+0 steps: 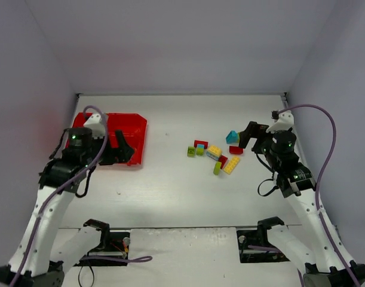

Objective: Sort the legos into containers by color

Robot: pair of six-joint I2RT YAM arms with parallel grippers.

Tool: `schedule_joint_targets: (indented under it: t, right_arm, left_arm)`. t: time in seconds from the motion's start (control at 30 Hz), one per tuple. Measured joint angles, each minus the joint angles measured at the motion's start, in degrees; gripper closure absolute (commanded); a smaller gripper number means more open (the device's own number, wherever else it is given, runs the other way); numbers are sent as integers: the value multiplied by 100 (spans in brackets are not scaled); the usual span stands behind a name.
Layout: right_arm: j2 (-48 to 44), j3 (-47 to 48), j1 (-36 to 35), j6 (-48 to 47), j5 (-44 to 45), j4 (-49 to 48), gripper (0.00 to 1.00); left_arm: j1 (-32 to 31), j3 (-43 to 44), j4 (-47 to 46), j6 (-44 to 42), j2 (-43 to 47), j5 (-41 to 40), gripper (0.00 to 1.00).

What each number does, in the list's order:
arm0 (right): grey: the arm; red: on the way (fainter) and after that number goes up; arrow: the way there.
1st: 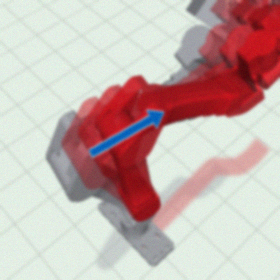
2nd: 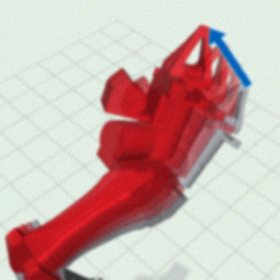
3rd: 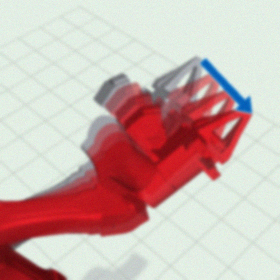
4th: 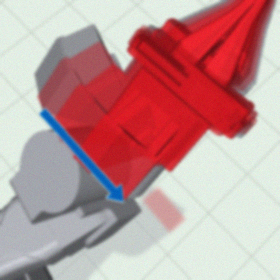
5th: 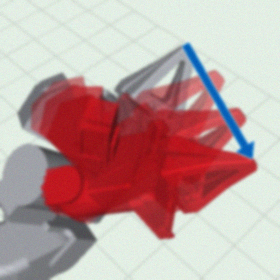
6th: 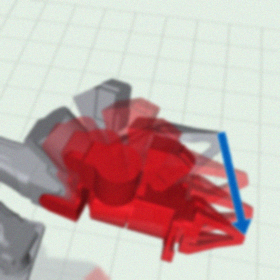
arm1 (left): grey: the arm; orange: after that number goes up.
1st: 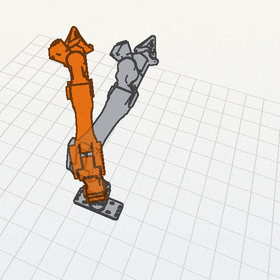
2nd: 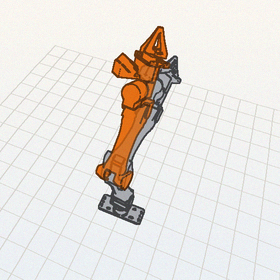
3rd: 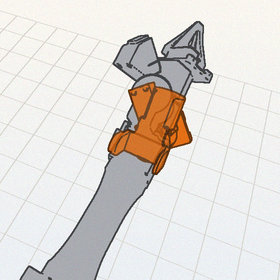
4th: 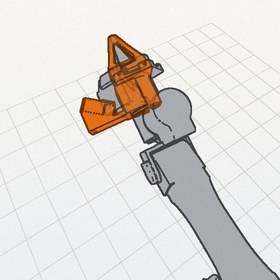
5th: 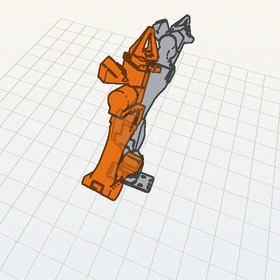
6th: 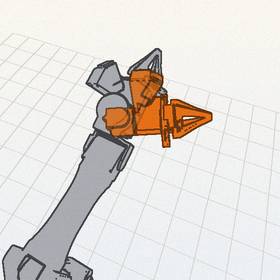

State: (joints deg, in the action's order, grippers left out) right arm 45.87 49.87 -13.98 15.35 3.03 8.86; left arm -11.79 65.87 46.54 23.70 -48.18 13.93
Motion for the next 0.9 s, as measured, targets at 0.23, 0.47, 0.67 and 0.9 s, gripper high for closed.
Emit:
schedule_joint_targets:
  t: [0.23, 0.47, 0.67, 0.9]
  right_arm:
    - [129, -66, 0, 92, 2, -4, 2]
    - [125, -199, 0, 122, 4, -7, 3]
    - [107, -221, 0, 133, 7, -4, 2]
    - [61, -225, 0, 138, 24, -4, 2]
  left_arm:
    - [-1982, 208, -935, 435, -1818, -896, 15]
    - [-2741, 767, -1891, 688, -4035, -1554, 18]
    - [-3064, 1718, -2297, 702, -5770, -1810, 19]
    - [-3193, 2221, -2487, 702, -6767, -1829, 24]
